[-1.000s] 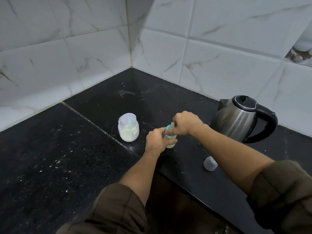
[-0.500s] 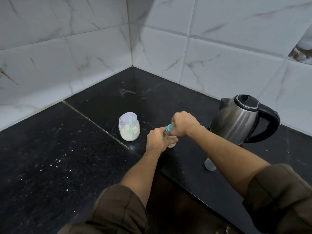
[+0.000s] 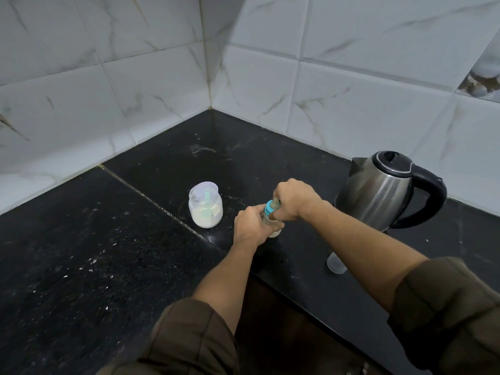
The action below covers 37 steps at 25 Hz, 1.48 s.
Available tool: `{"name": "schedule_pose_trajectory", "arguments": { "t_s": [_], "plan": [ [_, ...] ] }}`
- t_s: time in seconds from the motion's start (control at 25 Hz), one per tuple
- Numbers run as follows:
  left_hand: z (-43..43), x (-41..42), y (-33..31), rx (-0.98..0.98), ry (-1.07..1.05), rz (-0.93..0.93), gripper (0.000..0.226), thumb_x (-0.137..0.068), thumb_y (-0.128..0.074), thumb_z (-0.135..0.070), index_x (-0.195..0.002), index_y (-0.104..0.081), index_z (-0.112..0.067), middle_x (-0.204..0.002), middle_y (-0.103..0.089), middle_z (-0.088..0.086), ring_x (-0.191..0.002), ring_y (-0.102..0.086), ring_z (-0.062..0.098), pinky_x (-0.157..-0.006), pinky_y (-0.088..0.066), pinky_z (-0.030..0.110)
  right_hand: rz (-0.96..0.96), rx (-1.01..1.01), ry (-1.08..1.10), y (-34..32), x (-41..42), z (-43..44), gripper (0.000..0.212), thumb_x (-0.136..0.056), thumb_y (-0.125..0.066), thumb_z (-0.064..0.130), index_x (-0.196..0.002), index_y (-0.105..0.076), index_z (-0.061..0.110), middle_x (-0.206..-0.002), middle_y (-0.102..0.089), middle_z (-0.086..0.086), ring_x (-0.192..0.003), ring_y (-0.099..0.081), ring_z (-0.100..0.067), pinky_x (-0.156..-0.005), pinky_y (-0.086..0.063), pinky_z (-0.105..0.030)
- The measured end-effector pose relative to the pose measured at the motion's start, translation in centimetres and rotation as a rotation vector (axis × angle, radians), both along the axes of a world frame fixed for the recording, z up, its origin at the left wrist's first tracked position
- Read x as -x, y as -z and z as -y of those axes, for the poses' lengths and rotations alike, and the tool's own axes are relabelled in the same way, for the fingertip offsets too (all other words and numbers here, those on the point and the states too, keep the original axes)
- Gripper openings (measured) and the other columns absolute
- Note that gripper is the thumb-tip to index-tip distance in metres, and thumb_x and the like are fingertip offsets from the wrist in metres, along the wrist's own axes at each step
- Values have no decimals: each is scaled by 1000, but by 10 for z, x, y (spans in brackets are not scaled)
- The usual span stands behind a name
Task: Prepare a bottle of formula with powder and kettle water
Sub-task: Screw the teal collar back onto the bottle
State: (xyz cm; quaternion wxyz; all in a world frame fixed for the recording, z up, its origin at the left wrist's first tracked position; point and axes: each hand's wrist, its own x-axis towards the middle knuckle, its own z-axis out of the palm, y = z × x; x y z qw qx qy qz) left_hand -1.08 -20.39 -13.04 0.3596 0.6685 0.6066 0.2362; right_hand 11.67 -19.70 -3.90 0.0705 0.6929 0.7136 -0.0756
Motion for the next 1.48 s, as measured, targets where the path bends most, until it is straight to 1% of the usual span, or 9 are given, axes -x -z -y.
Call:
{"name": "schedule_pose_trajectory", "arguments": {
  "t_s": [0.28,0.4,0.52,0.68,0.88,1.08,1.2,1.32,1.48],
  "plan": [
    [-1,-3,1,10,-5,-24,54,-74,-89,-40,-124,-73,-27,-102,-78,-5,-105,-70,16,-98,-56,40,-154,-85,311,14,17,16,41,-77,-78,41,-106,-68,13,-87,-65,0,-78,-66,-20,-66,-57,-32],
    [-2,-3,1,50,-18,3,51,-73,-91,-42,-118,-74,-26,-100,-77,-6,-103,-69,15,-97,-56,41,-227,61,324,2,7,15,49,-75,-84,46,-105,-64,14,-86,-70,-2,-69,-73,-19,-72,-65,-36],
    [2,-5,-2,50,-15,33,50,-69,-93,-41,-113,-74,-24,-100,-76,-8,-102,-69,14,-94,-54,37,-319,174,388,-16,-13,12,48,-74,-90,36,-104,-65,7,-88,-74,-12,-68,-78,-26,-69,-67,-41],
    [15,-25,-7,25,59,13,59,-67,-95,-40,-119,-71,-24,-111,-75,-6,-109,-67,14,-99,-53,37,-201,185,438,-14,-43,32,28,-83,-82,18,-103,-67,5,-84,-73,-14,-70,-78,-28,-74,-67,-42],
    [29,-44,1,1,117,21,63,-69,-94,-41,-124,-68,-25,-119,-74,-6,-115,-66,13,-104,-53,42,12,215,478,12,-77,74,48,-76,-88,30,-116,-65,15,-99,-63,-6,-93,-66,-27,-87,-60,-41],
    [35,-45,8,-21,102,64,69,-73,-92,-41,-134,-64,-25,-126,-71,-6,-121,-63,12,-107,-51,42,34,290,497,38,-81,95,52,-77,-85,29,-121,-63,11,-111,-63,-8,-107,-67,-30,-74,-54,-38],
    [33,-45,10,11,102,75,69,-72,-92,-43,-133,-65,-24,-126,-71,-6,-121,-63,13,-107,-51,44,37,252,459,46,-78,99,44,-83,-76,20,-123,-63,9,-121,-64,-11,-110,-67,-31,-73,-52,-37],
    [32,-42,13,66,124,73,75,-68,-94,-46,-133,-63,-25,-128,-70,-6,-124,-62,14,-109,-50,46,-21,145,470,30,-78,91,39,-83,-75,24,-118,-66,9,-116,-67,-12,-101,-70,-30,-78,-59,-37],
    [34,-41,8,68,97,108,93,-64,-97,-41,-145,-56,-23,-139,-66,-4,-131,-59,15,-114,-47,45,-240,-200,458,-22,-80,62,32,-81,-67,25,-110,-65,11,-105,-68,-10,-89,-63,-32,-77,-56,-35]
  ]
}}
